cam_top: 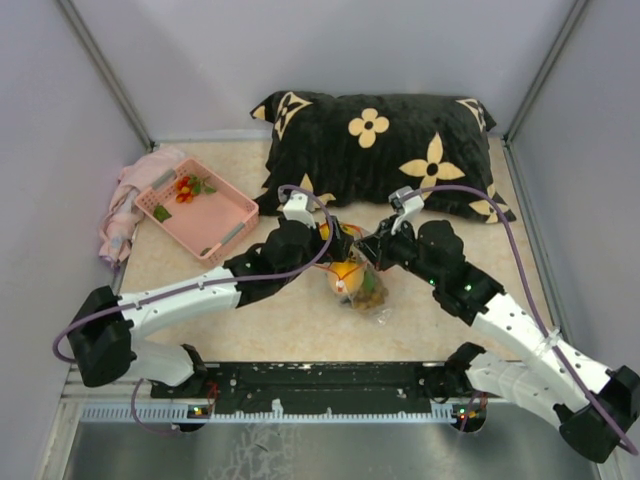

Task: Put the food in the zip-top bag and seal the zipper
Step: Place the fake fruit in the zipper food storage bag.

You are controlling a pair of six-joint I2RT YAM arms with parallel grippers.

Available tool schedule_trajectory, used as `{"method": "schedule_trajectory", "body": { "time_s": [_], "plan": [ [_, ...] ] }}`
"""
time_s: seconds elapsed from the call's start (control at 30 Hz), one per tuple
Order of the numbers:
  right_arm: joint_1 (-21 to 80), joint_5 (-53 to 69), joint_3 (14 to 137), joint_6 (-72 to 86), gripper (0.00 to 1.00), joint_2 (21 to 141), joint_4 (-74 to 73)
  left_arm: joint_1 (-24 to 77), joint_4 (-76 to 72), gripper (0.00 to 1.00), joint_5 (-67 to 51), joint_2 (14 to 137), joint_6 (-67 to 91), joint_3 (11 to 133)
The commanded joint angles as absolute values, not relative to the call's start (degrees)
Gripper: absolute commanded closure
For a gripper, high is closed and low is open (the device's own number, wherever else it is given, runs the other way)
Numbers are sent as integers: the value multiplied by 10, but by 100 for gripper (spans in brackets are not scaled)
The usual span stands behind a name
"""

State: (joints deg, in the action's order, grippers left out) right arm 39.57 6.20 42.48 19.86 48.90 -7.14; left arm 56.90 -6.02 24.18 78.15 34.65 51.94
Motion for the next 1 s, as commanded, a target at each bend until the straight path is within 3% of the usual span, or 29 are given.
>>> {"method": "schedule_trajectory", "body": {
  "time_s": [0.0, 0.47, 0.77, 0.97],
  "plan": [
    [392, 18, 417, 215, 100, 464, -24, 572, -40, 0, 255, 755, 337, 511],
    [385, 6, 405, 231, 100, 457, -15, 572, -26, 0, 183, 734, 333, 515],
    [385, 28, 404, 240, 100, 468, 0, 581, -59, 12, 121, 764, 347, 525],
    [385, 59, 410, 241, 100, 476, 5, 587, -64, 12, 155, 825, 329, 547]
  ]
}}
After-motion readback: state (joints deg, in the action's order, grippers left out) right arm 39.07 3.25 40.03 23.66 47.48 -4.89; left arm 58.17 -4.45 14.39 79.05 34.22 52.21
